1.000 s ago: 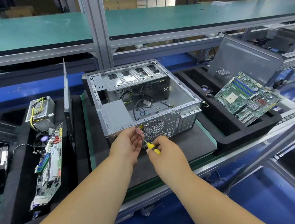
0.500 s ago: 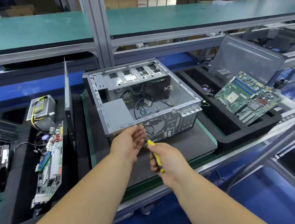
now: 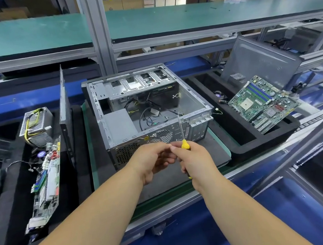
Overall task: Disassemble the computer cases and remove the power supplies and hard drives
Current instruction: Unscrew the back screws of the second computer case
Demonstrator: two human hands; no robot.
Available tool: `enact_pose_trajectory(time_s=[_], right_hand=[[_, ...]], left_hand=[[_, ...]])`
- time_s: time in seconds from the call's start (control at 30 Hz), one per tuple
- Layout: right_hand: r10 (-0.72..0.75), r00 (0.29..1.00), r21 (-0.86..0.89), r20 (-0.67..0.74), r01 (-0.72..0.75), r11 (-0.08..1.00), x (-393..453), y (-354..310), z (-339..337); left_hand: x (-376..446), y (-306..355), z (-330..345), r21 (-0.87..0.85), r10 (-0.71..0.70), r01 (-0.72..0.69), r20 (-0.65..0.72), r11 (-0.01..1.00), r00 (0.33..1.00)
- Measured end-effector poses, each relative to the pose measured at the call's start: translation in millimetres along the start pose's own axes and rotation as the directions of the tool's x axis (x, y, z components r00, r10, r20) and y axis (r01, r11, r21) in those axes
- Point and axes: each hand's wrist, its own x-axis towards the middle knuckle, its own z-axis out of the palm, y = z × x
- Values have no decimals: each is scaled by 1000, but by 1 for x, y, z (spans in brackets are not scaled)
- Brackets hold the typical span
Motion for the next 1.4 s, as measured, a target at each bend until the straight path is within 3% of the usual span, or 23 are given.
enact_pose_trajectory(time_s=[0.17,0.4,0.57,0.77,1.03,1.23,1.4], right_hand=[[-48,997,-89,-60,43,995,6,-3,-35],[-240,965,-283,-108,201,938,32,-2,-94],[-209,915,-357,-344,78,931,88,3,-148],[-126,875,-356,-468,-56,933,162,8,-199],[-56,918,-188,-393,-20,982,186,9,-195],[-120,976,-158,-181,92,983,148,-5,-140],[-110,993,-152,-41,103,983,110,-11,-89]], left_hand=[[5,4,29,118,-21,10,92,993,996],[27,3,78,224,-55,19,155,974,986],[51,-3,100,398,-32,-2,77,917,997],[62,1,91,397,97,-106,43,912,994],[53,16,83,367,275,-276,55,888,960],[37,25,76,370,389,-374,36,850,920],[12,29,52,460,493,-448,25,767,870]])
